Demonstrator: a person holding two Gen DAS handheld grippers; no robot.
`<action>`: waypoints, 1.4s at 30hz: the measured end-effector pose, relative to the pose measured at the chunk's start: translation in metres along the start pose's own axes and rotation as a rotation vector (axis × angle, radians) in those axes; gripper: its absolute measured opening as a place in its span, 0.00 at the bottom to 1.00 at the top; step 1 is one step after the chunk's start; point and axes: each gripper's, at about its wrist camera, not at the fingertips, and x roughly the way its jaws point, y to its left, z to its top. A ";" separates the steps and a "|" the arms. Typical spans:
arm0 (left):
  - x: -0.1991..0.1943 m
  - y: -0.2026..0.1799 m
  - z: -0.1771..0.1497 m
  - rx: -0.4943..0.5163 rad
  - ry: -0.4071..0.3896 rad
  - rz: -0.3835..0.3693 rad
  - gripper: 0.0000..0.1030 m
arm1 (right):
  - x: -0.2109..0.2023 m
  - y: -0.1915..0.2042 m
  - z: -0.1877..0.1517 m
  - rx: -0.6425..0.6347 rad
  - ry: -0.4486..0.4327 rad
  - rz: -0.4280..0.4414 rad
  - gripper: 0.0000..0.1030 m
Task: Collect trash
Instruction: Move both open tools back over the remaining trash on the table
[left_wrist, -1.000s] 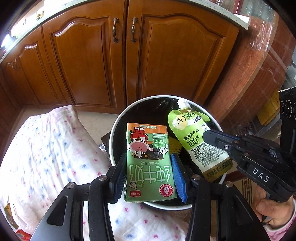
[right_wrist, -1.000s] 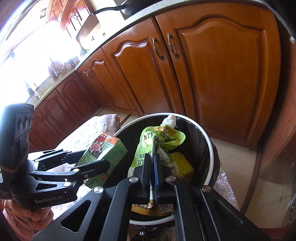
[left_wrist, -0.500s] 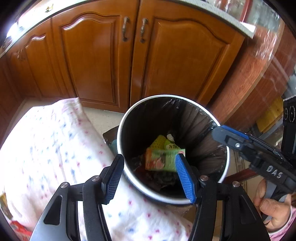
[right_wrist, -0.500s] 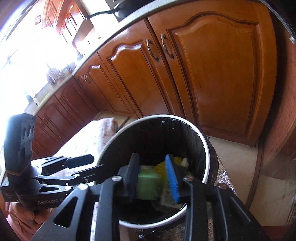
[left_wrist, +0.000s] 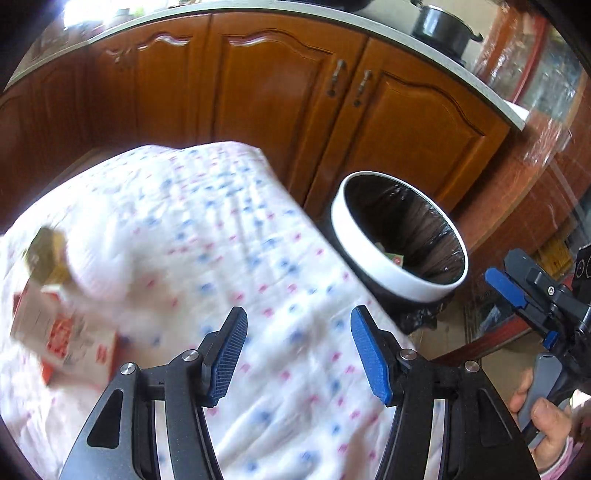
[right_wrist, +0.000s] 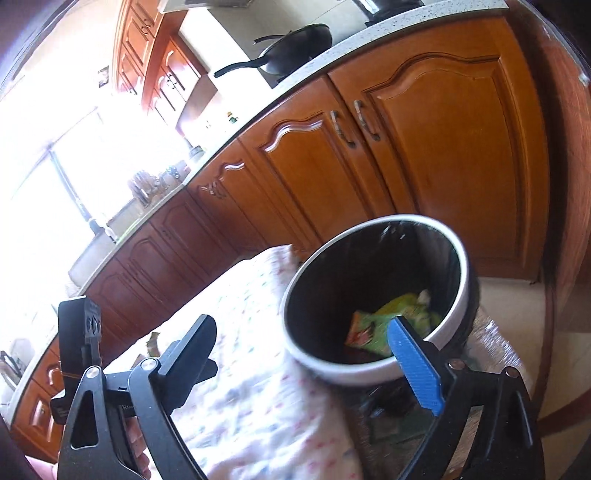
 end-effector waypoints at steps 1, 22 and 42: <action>-0.007 0.006 -0.007 -0.015 -0.003 0.000 0.56 | 0.000 0.004 -0.005 0.002 -0.001 0.009 0.93; -0.138 0.127 -0.097 -0.275 -0.075 0.128 0.56 | 0.035 0.102 -0.096 -0.102 0.177 0.163 0.93; -0.146 0.180 -0.073 -0.334 -0.128 0.162 0.55 | 0.068 0.151 -0.088 -0.172 0.219 0.199 0.93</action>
